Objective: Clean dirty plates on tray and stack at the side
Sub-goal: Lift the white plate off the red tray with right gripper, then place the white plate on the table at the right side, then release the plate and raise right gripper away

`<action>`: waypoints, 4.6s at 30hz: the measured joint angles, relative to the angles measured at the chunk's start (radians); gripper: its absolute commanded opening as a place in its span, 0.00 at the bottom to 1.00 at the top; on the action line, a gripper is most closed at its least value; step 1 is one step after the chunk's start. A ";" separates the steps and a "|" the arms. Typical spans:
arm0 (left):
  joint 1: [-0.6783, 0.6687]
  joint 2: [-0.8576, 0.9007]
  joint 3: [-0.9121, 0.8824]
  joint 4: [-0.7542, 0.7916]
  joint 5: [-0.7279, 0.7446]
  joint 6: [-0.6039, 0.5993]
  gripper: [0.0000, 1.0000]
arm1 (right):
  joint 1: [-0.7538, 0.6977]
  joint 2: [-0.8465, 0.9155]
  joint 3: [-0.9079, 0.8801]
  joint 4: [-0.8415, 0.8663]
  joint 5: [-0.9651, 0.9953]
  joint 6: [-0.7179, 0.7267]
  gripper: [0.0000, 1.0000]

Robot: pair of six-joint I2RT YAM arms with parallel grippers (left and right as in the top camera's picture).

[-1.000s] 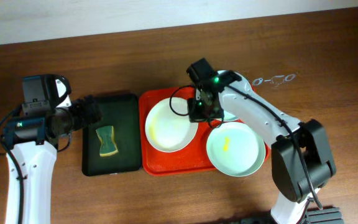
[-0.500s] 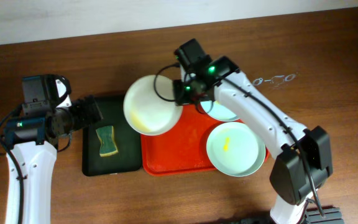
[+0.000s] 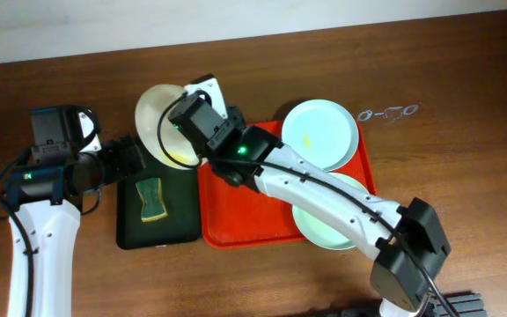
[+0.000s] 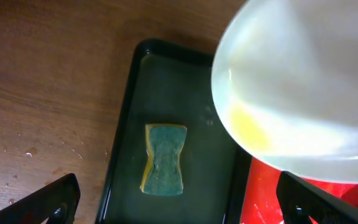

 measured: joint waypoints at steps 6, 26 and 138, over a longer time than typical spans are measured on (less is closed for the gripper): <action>0.000 0.000 0.000 0.000 0.000 0.000 0.99 | 0.017 0.000 0.000 0.135 0.104 -0.265 0.04; 0.000 0.000 0.000 0.000 0.000 0.000 0.99 | 0.111 0.000 0.000 0.442 0.251 -0.817 0.04; 0.000 0.000 0.000 -0.002 0.000 0.000 0.99 | -0.938 -0.056 -0.560 0.212 -0.637 -0.304 0.23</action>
